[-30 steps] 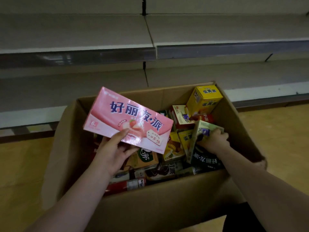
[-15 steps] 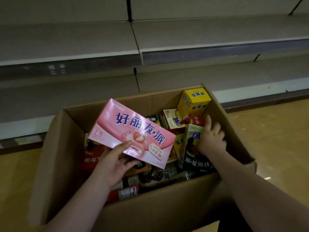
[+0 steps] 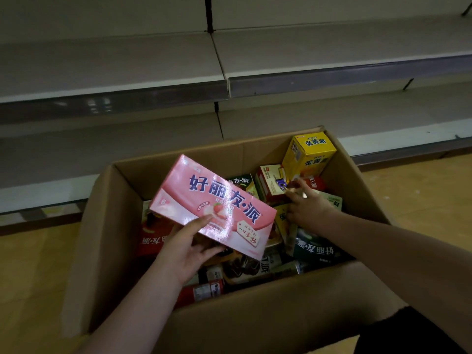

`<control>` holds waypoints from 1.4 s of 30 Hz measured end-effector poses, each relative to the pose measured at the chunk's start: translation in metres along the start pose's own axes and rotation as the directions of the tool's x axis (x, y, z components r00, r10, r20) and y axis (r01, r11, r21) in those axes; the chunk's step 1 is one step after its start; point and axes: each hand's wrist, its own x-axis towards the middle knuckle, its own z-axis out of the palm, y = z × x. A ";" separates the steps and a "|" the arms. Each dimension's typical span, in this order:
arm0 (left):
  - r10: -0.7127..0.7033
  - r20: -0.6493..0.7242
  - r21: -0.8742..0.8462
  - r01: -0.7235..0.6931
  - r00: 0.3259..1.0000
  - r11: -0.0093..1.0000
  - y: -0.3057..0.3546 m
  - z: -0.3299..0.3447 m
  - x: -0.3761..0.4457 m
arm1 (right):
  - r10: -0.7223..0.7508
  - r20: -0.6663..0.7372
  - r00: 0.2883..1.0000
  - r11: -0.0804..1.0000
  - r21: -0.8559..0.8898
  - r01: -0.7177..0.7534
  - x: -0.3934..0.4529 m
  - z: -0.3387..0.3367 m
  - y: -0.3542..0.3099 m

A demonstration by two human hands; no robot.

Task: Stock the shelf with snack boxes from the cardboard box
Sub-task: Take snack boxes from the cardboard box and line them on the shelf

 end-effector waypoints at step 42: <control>0.035 -0.198 -0.202 -0.076 0.980 0.977 0.187 0.144 -0.316 | 0.254 0.186 0.949 -0.932 0.309 0.189 -0.291 -0.262 0.162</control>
